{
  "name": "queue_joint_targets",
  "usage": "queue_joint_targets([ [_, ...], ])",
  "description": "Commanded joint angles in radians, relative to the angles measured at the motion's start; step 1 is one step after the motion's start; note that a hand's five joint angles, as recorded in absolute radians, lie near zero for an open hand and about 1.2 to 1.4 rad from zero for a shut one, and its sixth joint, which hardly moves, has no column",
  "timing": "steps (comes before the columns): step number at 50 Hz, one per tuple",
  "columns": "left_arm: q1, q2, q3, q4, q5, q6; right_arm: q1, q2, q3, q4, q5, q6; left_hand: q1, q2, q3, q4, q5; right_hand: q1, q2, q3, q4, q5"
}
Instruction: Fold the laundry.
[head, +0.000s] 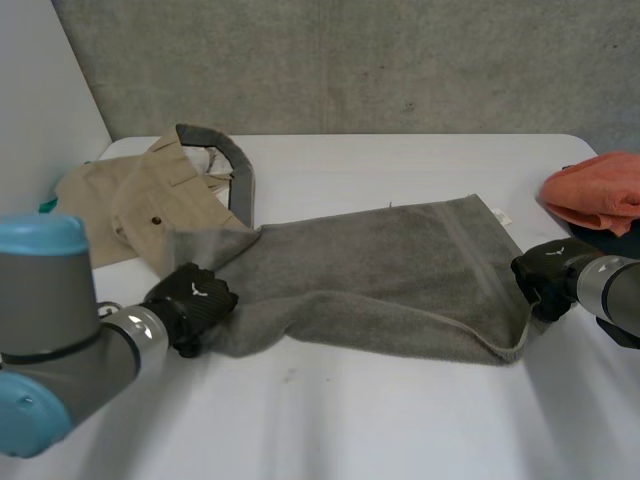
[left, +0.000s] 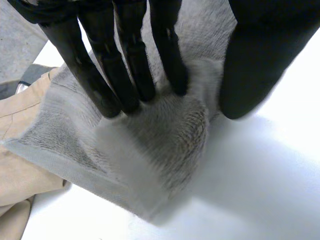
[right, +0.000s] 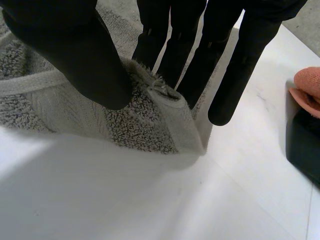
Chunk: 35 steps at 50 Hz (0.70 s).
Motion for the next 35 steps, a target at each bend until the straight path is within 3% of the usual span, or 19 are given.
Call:
queue_joint_targets([
  [1, 0.072, 0.123, 0.077, -0.109, 0.065, -0.101, 0.0, 0.001, 0.007, -0.003, 0.002, -0.038, -0.648, -0.699, -0.7, -0.701, -0.694, 0.26, 0.214, 0.207, 0.199, 0.224],
  [5, 0.084, 0.151, 0.161, -0.117, 0.062, -0.208, 0.007, -0.002, 0.018, -0.008, 0.003, -0.047, -0.648, -0.699, -0.7, -0.701, -0.694, 0.26, 0.214, 0.207, 0.199, 0.224],
  [10, 0.08, 0.027, 0.296, -0.147, 0.055, -0.305, 0.014, -0.013, 0.038, -0.031, 0.0, -0.052, -0.646, -0.696, -0.697, -0.698, -0.691, 0.26, 0.214, 0.207, 0.199, 0.224],
  [19, 0.049, -0.188, 0.453, -0.237, -0.008, -0.288, 0.007, -0.013, 0.05, -0.043, 0.0, -0.059, -0.164, -0.214, -0.215, -0.216, -0.209, 0.26, 0.214, 0.207, 0.199, 0.224],
  [24, 0.041, -0.245, 0.464, -0.218, -0.017, -0.262, 0.007, -0.007, 0.061, -0.055, 0.0, -0.07, -0.193, -0.243, -0.244, -0.245, -0.238, 0.26, 0.214, 0.207, 0.199, 0.224],
  [30, 0.025, -0.292, 0.464, -0.186, -0.013, -0.202, 0.011, -0.001, 0.067, -0.066, 0.0, -0.094, -0.383, -0.433, -0.434, -0.435, -0.429, 0.26, 0.214, 0.207, 0.199, 0.224],
  [35, 0.015, -0.303, 0.458, -0.203, -0.013, -0.151, 0.014, -0.001, 0.069, -0.067, 0.0, -0.104, -0.346, -0.396, -0.397, -0.398, -0.391, 0.26, 0.214, 0.207, 0.199, 0.224],
])
